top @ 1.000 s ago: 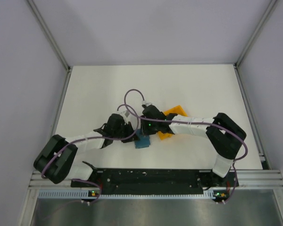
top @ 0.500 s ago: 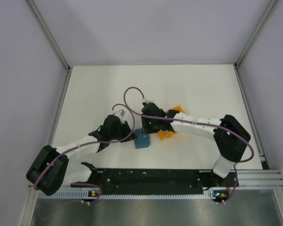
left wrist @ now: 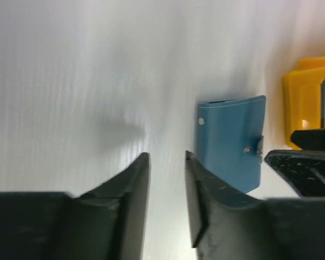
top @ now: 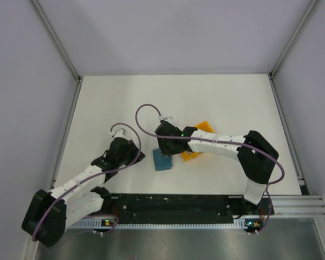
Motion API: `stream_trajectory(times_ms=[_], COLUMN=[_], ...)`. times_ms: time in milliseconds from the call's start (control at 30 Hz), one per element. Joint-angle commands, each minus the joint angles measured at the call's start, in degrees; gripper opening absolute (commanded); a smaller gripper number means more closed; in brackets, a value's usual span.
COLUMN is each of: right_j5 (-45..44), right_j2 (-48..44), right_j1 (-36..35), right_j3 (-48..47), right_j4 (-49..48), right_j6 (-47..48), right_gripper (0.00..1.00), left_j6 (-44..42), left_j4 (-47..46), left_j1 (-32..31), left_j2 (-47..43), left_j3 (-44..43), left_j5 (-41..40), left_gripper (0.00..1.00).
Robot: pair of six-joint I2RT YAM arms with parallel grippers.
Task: Put the credit cards into the card holder
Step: Close the card holder at the center of the board.
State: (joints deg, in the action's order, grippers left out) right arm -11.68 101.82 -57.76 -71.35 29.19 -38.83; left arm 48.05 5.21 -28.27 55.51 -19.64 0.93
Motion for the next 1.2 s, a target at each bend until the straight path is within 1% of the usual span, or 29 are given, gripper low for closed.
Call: stream_trajectory(times_ms=[0,33,67,200,233,433,633,733,867,1167], right_j5=[-6.33,-6.51,-6.68,-7.21,-7.13,-4.58,-4.75,-3.79,-3.26,-5.10], right_j2=[-1.54,-1.54,-1.71,-2.85,-3.03,-1.98,-1.10,-0.22,1.27,3.21], right_j1=[-0.95,-0.95,-0.95,-0.87,-0.87,-0.95,-1.04,-1.39,-2.71,-3.24], right_j3=[-2.30,-2.65,-2.74,-2.65,-2.74,-2.83,-2.30,-3.61,-5.11,-5.73], right_j4=[0.60,0.60,0.69,0.60,0.60,0.69,0.69,0.78,1.13,3.06], right_j6=[0.50,0.68,0.77,-0.37,-0.63,-2.13,-3.09,-2.22,-2.30,-3.71], right_gripper=[0.57,0.56,0.55,0.56,0.56,0.48,0.47,0.44,0.44,0.41], left_j6=[-0.76,-0.94,-1.12,-1.03,-1.21,-1.38,-1.91,-2.09,-1.91,-1.73], left_j4=[1.99,2.43,2.43,0.86,0.24,-0.03,0.58,1.11,1.55,2.17], left_j1=[0.59,0.67,0.76,0.94,1.02,1.11,1.20,1.20,1.11,1.11], left_j2=[-1.01,-1.10,-1.19,-1.98,-2.07,-2.95,-3.65,-4.00,-4.26,-4.35], left_j3=[-1.28,-1.80,-2.15,-2.25,-2.16,-2.34,-1.72,-1.54,-1.46,-1.45], left_j5=[-5.32,-6.19,-6.38,-6.12,-5.68,-6.20,-6.73,-7.52,-7.87,-8.57], left_gripper=[0.45,0.52,0.57,0.96,0.98,0.98,0.98,0.98,0.98,0.98])
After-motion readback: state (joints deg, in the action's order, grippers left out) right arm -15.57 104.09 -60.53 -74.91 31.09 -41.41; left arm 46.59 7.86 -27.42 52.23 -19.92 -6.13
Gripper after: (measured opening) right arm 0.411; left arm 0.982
